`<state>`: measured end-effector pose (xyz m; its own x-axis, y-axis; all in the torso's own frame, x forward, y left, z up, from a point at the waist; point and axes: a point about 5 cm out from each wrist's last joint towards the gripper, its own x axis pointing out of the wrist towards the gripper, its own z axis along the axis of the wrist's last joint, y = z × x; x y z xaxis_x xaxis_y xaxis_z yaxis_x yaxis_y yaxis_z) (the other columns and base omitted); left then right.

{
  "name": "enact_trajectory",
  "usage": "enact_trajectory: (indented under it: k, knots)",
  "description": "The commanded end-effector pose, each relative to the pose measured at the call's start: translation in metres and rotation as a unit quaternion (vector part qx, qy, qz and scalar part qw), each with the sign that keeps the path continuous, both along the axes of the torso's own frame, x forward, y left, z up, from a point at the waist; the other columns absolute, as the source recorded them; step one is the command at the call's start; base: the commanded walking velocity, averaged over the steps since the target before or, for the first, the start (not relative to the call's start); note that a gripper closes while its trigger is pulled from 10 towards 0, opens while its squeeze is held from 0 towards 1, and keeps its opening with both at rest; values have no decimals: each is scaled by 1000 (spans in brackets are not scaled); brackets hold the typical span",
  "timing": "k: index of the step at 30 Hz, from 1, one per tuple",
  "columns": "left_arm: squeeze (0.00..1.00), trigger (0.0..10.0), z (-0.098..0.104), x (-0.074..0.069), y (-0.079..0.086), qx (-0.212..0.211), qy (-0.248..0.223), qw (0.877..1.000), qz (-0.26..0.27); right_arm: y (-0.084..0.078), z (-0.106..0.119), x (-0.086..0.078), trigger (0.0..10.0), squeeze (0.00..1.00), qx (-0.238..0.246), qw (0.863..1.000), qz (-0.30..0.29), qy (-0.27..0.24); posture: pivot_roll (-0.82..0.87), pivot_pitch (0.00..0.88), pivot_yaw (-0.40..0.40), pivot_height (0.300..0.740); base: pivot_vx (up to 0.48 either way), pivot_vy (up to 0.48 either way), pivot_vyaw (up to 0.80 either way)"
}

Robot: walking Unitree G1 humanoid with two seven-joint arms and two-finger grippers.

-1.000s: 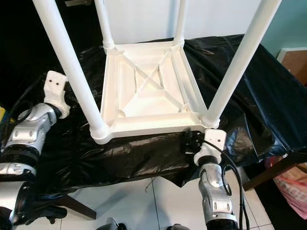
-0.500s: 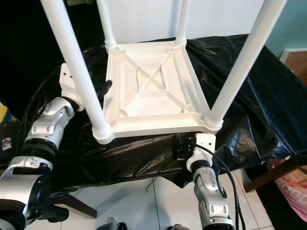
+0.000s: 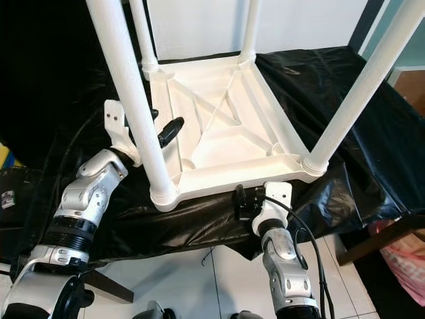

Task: Building children table

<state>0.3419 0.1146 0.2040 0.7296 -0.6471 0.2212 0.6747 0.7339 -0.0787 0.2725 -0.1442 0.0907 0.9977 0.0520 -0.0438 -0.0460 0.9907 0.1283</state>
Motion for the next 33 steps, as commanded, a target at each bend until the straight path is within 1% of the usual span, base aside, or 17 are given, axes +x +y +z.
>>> enact_trajectory:
  k: [1, 3, 4, 5, 7, 9, 11, 13, 14, 16, 22, 24, 25, 26, 28, 31, 33]
  knots:
    - [0, 10000, -6, -29, -32, 23, -30, 968, -249, 3, -1, 3, 10000, 0, 4, 1000, 0, 10, -33, 108, -8, 740, 0, 0, 0]
    - [0, 10000, -4, -46, -44, -15, -22, 959, -283, -1, -1, 5, 10000, 0, -2, 1000, -12, 13, -34, 111, -12, 740, 0, 0, 0]
    - [0, 10000, -4, -46, -44, -15, -22, 959, -283, -1, -1, 5, 10000, 0, -2, 1000, -12, 13, -34, 111, -12, 740, 0, 0, 0]
    - [0, 10000, -2, -52, -47, -31, -19, 956, -292, -3, -1, 5, 10000, 0, -5, 1000, -18, 15, -34, 111, -12, 740, 0, 0, 0]
    - [0, 10000, -2, -52, -47, -31, -19, 956, -292, -3, -1, 5, 10000, 0, -5, 1000, -18, 15, -34, 111, -12, 740, 0, 0, 0]
    - [0, 10000, 3, -65, -58, -64, -16, 948, -311, -7, -3, 5, 10000, 0, -13, 999, -32, 24, -32, 110, -17, 740, 0, 0, 0]
    - [0, 10000, 3, -65, -58, -64, -16, 948, -311, -7, -3, 5, 10000, 0, -13, 999, -32, 24, -32, 110, -17, 740, 0, 0, 0]
    - [0, 10000, 5, -73, -65, -77, -15, 944, -322, -9, -5, 6, 10000, 0, -14, 999, -36, 28, -31, 110, -19, 740, 0, 0, 0]
    - [0, 10000, 5, -73, -65, -77, -15, 944, -322, -9, -5, 6, 10000, 0, -14, 999, -36, 28, -31, 110, -19, 740, 0, 0, 0]
    - [0, 10000, 7, -78, -74, -87, -14, 941, -327, -9, -3, 10, 10000, 0, -10, 999, -37, 26, -31, 108, -17, 740, 0, 0, 0]
    - [0, 10000, 10, -82, -86, -102, -7, 941, -321, -15, 0, 18, 10000, 0, -9, 999, -45, 22, -30, 101, -9, 740, 0, 0, 0]
    - [0, 10000, 12, -83, -89, -108, -4, 940, -324, -16, 2, 22, 10000, 0, -8, 999, -45, 19, -29, 98, -8, 740, 0, 0, 0]
    - [0, 10000, 14, -87, -93, -114, -6, 937, -331, -17, 3, 26, 10000, 0, -12, 999, -41, 15, -28, 98, -8, 740, 0, 0, 0]
    - [0, 10000, 14, -87, -93, -114, -6, 937, -331, -17, 3, 26, 10000, 0, -12, 999, -41, 15, -28, 98, -8, 740, 0, 0, 0]
    - [0, 10000, 17, -92, -103, -109, -6, 933, -344, -18, 5, 32, 10000, 0, -13, 999, -39, 13, -21, 98, -8, 740, 0, 0, 0]
    - [0, 10000, 16, -93, -109, -101, -2, 933, -345, -18, 7, 35, 10000, 0, -14, 999, -39, 11, -18, 99, -8, 740, 0, 0, 0]
    - [0, 10000, 14, -90, -112, -91, -4, 940, -329, -19, 8, 38, 10000, 0, -15, 999, -47, 9, -15, 102, -9, 740, 0, 0, 0]
